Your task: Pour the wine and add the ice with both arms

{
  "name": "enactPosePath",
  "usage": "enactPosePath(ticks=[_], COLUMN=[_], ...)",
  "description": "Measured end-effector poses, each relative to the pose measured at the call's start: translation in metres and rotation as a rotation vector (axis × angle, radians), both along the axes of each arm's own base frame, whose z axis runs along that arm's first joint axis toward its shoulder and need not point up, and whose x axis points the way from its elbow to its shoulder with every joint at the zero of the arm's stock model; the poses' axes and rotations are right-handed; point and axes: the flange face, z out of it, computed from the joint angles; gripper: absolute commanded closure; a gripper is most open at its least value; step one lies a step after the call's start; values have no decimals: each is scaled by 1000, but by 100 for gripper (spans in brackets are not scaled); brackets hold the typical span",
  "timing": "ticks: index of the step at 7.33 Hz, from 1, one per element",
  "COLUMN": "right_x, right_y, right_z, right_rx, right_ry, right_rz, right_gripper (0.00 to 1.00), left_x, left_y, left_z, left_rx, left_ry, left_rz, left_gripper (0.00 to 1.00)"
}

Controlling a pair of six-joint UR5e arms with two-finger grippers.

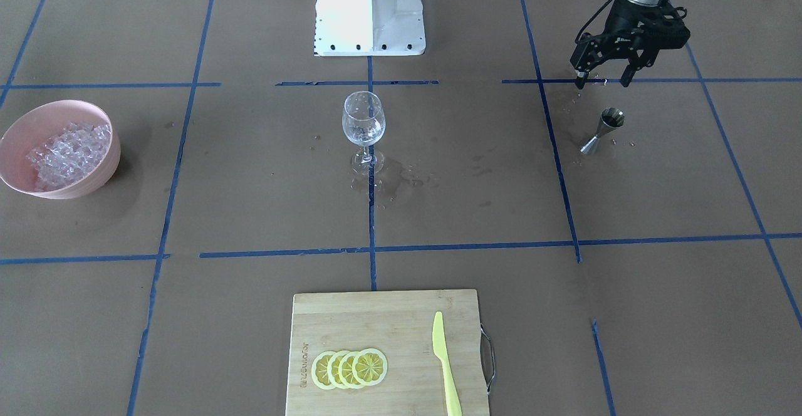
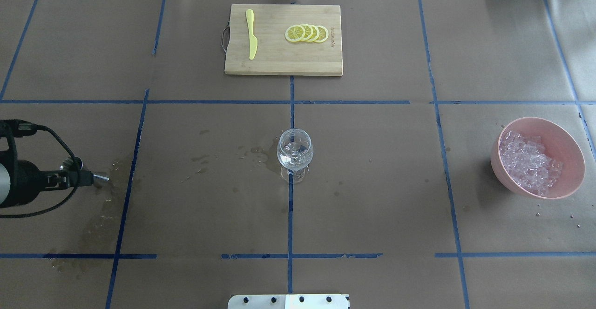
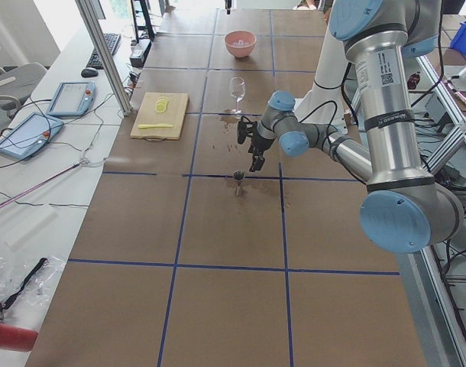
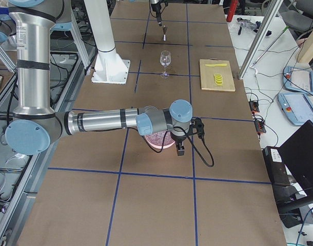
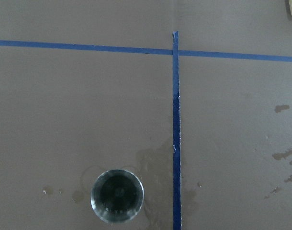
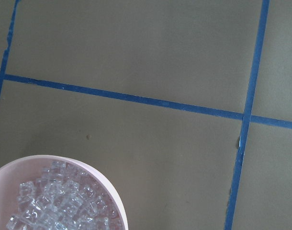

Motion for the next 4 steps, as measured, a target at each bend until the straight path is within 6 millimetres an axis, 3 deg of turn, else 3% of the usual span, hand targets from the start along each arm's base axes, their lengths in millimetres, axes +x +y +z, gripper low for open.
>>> enactPosePath(ticks=[1,2,4], right_x=[0,-1,-1], right_y=[0,0,0], right_z=[0,1,1], right_rx=[0,0,0], right_ry=[0,1,2], right_rz=[-1,-2,-2], right_gripper=[0,0,0], left_x=[20,36,53], left_y=[23,40,54], left_z=[6,9,14], left_rx=[-2,11,41], left_ry=[-16,-19,-10], left_rz=[-38,-93,-199], left_gripper=[2,14,13])
